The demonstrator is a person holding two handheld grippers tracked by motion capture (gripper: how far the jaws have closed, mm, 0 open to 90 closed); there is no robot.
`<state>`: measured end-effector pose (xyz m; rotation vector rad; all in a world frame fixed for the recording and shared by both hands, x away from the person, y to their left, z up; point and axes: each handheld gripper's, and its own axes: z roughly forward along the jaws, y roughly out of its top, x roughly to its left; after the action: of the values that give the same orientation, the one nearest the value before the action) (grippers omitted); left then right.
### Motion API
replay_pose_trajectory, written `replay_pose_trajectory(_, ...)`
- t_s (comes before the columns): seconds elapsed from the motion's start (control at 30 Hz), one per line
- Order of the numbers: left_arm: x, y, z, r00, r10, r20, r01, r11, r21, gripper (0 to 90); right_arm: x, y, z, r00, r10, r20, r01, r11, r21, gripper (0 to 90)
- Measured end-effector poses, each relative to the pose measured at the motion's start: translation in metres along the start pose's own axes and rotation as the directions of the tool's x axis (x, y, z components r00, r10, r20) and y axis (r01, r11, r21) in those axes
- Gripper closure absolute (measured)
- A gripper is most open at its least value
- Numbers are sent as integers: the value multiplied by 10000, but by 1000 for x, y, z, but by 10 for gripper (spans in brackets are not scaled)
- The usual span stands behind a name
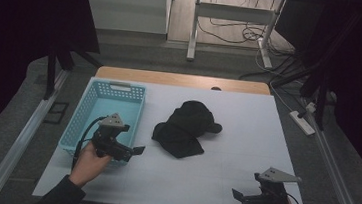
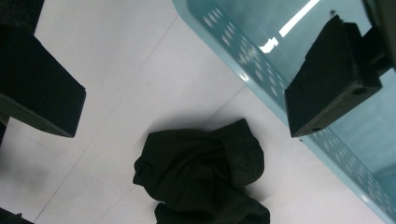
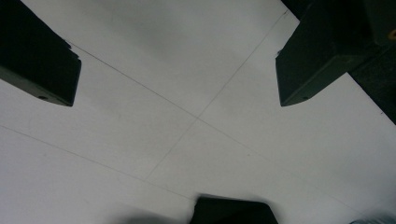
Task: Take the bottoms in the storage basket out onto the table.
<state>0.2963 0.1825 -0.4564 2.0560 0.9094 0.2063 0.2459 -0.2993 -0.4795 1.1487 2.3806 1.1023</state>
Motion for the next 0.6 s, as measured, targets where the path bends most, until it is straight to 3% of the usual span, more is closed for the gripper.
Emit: replay_pose_trajectory(0.6, -6, -32, -21, 9985, -472, -273, 468, 9988, -156, 0, 0, 0, 0, 10000, 6, 18, -6, 10000, 23, 3)
